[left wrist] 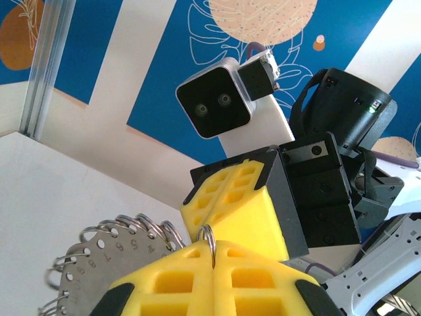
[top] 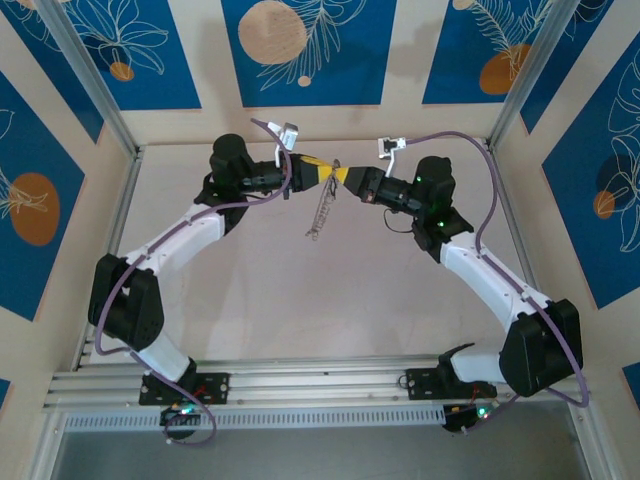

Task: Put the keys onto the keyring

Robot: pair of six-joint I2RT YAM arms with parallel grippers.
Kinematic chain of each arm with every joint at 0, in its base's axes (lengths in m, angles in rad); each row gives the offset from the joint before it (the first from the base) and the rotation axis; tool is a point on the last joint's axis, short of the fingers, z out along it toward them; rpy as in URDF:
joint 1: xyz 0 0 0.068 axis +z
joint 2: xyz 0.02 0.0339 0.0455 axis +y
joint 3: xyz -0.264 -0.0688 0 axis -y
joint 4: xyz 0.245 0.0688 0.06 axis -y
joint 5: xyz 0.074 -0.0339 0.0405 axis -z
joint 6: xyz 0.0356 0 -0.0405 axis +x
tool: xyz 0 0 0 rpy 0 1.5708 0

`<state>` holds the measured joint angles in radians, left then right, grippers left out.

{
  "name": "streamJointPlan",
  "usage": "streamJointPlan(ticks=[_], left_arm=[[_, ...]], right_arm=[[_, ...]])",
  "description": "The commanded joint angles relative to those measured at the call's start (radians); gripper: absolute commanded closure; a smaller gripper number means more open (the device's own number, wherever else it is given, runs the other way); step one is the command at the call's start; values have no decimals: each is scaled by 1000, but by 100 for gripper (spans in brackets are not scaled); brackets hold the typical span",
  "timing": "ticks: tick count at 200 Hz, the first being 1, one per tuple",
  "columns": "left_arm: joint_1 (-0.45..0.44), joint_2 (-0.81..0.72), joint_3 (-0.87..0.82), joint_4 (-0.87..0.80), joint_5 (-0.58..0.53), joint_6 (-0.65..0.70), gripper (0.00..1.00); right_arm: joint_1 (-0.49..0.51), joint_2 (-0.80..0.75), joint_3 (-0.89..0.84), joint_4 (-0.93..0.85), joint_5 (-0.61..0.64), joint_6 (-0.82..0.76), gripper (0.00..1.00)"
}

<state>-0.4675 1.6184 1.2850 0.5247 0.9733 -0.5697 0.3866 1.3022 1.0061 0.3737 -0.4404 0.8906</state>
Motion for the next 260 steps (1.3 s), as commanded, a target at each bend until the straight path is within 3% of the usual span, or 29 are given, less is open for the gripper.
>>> streamJointPlan(ticks=[1,20,65,88,146,196,260], left_arm=[[-17,-39,7,77,5,-8,100],[-19,-38,8,75,0,-8,100],[-19,-40,11,82,-17,-9,100],[-18,-38,15,84,-21,-9,100],[-19,-35,16,84,-19,-12,100],[-18,-40,10,99,-27,-22,100],[-19,-40,-9,182,-53,-99,100]], right_arm=[[35,23,19,-16,-21,-8,100],[34,27,19,-37,-25,-12,100],[28,0,-21,-39,-12,-6,82],[28,-15,-35,-44,-11,-6,68],[17,-61,-83,-70,-5,-19,66],[-85,-160,-119,-89,15,-31,65],[-109,-146,-97,160,18,-23,65]])
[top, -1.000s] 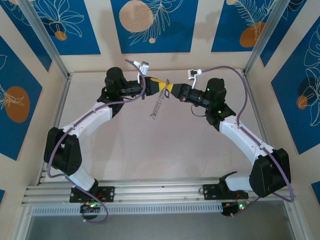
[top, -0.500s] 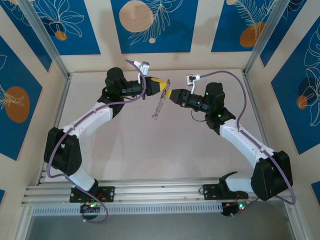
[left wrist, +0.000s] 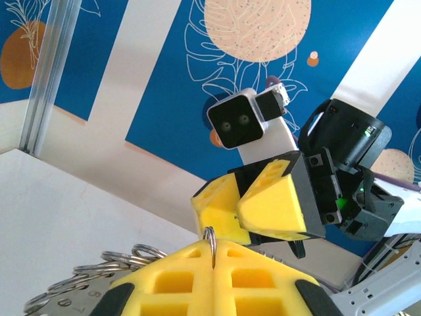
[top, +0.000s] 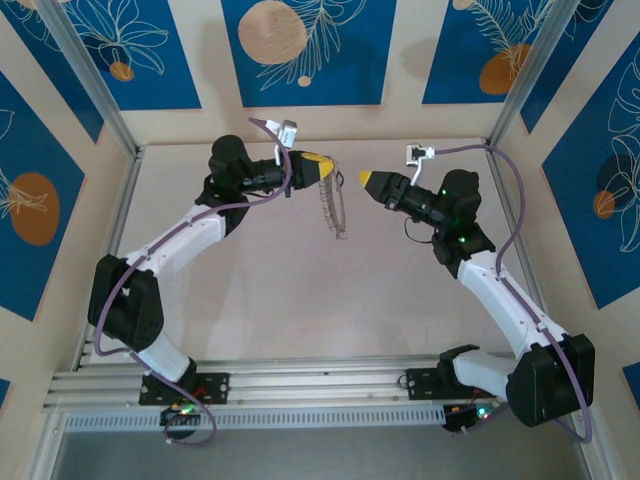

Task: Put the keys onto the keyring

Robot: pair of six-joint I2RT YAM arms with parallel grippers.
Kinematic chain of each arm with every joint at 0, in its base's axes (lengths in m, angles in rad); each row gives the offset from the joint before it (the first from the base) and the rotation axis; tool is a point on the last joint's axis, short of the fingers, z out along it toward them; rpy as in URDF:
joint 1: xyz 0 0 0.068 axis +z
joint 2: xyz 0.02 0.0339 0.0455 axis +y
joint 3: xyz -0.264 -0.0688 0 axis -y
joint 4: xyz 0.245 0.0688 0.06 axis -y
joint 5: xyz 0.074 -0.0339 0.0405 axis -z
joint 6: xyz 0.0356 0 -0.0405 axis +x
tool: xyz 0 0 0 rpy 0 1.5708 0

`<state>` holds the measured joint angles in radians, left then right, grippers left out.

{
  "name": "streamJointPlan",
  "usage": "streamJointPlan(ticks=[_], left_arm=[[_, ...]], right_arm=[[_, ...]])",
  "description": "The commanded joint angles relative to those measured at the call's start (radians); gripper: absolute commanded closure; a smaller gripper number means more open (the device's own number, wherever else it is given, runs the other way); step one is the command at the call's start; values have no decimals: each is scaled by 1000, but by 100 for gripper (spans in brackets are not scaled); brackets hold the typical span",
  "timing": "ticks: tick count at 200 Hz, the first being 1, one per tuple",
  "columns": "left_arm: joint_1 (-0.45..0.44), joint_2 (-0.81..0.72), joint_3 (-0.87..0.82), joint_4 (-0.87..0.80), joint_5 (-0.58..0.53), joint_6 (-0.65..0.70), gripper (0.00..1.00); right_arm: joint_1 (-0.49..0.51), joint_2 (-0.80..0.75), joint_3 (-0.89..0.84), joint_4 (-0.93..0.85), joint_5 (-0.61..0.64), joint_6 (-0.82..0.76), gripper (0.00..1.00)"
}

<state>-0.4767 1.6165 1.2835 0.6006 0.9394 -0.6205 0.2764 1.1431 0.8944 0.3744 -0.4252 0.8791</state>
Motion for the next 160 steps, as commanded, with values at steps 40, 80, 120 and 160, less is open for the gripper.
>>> streamJointPlan(ticks=[40,80,120,160], left_arm=[[-10,-28,-28,199,-34,-126,100],[-11,-14,-40,268,-45,-180,100],[-11,-7,-36,286,-47,-197,100],[-13,-6,-36,295,-42,-206,100]], right_arm=[[30,91,59,323,-29,9,65],[77,162,105,388,-51,4,64],[97,200,127,400,-38,6,64],[99,224,140,413,-36,20,70]])
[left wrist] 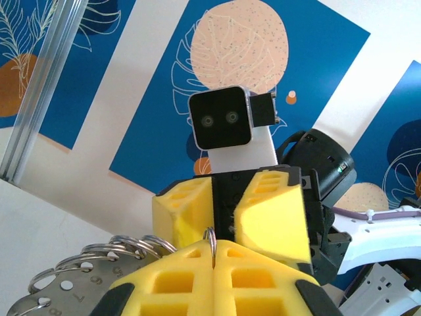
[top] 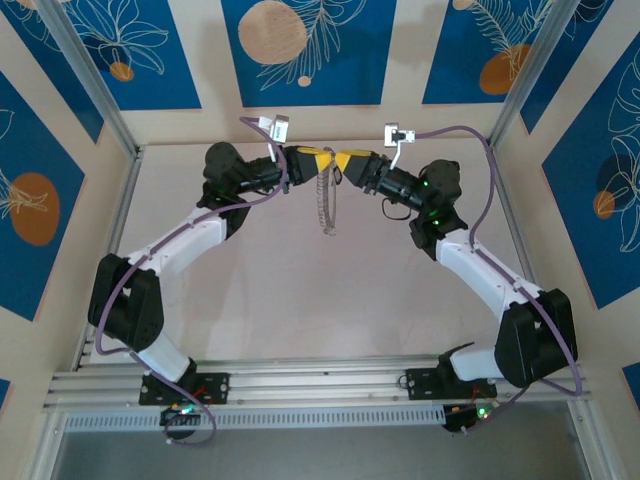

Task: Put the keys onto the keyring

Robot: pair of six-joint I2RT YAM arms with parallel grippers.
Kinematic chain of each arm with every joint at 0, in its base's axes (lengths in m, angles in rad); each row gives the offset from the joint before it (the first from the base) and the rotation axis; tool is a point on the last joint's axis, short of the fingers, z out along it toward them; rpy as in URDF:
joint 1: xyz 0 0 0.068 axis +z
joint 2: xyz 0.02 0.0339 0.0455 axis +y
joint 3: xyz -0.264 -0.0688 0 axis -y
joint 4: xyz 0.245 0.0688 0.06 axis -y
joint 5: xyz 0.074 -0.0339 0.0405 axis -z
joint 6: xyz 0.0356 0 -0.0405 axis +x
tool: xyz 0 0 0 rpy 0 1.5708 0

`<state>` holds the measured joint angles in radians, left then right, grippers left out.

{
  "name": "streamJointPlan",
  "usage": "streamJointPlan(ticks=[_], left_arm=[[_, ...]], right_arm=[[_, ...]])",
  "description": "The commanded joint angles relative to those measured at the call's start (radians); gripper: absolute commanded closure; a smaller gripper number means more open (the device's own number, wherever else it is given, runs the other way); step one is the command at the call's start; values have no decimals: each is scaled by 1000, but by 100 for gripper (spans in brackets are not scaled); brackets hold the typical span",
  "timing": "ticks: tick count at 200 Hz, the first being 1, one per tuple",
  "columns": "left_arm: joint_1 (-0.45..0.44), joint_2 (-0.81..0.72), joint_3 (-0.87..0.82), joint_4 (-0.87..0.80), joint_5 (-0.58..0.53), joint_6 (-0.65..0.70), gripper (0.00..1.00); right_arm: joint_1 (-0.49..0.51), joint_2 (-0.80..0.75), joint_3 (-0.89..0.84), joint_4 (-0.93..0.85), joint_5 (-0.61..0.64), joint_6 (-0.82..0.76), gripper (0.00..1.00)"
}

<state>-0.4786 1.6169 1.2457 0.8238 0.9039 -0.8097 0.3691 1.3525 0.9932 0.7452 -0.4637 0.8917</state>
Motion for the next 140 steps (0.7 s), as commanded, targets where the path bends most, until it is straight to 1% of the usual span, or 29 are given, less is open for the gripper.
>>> streamJointPlan(ticks=[1,14,45,82,92,109,125,140], left_arm=[[-11,-6,1,72,-7,-16,100],[-12,-6,3,74,-7,-18,100],[-12,-4,4,73,-5,-17,100],[-14,-2,7,72,-3,-20,100],[-14,-1,8,72,-4,-18,100],[-13,0,11,72,-7,-19,100],[-15,1,14,72,-7,-20,100],[-13,3,18,71,-6,-20,100]], right_arm=[[6,15,42,42,3,7,70],[5,21,48,39,1,9,74],[10,30,57,40,-11,11,76],[13,39,65,37,-24,12,89],[13,40,64,37,-27,11,91],[15,42,64,36,-39,13,91],[15,43,61,37,-50,15,86],[17,42,52,39,-51,14,86]])
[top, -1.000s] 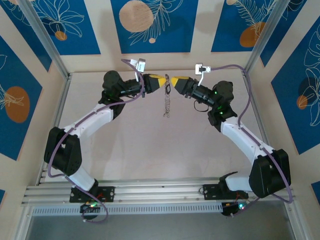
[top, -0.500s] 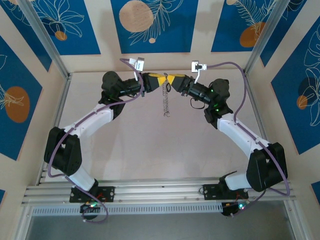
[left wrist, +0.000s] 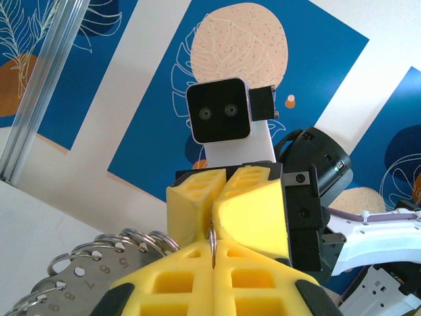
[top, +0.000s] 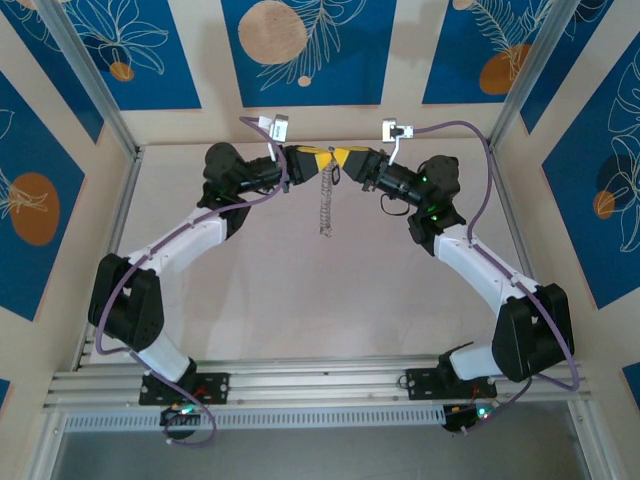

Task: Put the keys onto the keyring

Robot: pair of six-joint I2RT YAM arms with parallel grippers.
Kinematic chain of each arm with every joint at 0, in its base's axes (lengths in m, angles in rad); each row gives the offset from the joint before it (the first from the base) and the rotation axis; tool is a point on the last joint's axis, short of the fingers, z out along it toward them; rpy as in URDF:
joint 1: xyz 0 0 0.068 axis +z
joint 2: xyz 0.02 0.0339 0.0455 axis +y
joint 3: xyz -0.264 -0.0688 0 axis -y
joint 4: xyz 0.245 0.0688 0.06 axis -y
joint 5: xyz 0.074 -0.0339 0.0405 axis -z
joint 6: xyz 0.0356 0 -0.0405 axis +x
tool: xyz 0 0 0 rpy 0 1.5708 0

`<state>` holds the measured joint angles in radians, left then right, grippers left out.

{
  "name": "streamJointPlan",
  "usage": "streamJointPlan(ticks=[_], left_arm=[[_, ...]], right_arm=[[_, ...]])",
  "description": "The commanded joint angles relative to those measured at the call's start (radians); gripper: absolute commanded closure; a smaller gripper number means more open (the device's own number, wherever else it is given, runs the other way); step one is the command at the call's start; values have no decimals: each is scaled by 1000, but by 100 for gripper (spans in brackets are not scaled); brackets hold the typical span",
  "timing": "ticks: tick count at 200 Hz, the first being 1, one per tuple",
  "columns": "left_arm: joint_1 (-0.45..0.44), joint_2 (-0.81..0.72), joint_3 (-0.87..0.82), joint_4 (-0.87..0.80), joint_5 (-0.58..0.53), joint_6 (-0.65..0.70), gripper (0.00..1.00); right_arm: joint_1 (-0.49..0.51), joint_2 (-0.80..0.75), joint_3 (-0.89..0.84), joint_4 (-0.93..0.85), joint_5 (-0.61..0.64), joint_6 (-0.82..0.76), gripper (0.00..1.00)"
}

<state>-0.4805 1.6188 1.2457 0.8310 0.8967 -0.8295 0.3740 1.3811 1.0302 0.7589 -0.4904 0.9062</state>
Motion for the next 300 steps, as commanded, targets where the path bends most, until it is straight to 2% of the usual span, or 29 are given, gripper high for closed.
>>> streamJointPlan(ticks=[1,55,108,130,161,203,218,244,275,300], left_arm=[[-12,2,18,64,2,1,100],[-13,2,23,59,1,4,100],[-13,4,24,54,0,7,100],[-14,3,26,53,-1,7,100],[-13,4,27,53,2,6,100],[-14,10,45,47,33,3,100],[-9,4,53,18,47,28,85],[12,-21,71,-94,61,107,66],[41,-41,106,-234,90,202,56],[58,-36,154,-357,119,272,52]], right_arm=[[12,12,15,26,-23,0,86],[11,8,-5,26,-24,1,86],[11,-1,-41,46,-18,8,81],[12,-5,-47,44,-14,8,86],[12,-2,-39,43,-18,4,100],[-2,0,-5,6,-52,-17,100],[-19,-4,15,-37,-81,-38,100],[-64,-7,81,-162,-170,-97,100],[-115,4,174,-345,-287,-189,100],[-153,24,224,-434,-355,-236,100]])
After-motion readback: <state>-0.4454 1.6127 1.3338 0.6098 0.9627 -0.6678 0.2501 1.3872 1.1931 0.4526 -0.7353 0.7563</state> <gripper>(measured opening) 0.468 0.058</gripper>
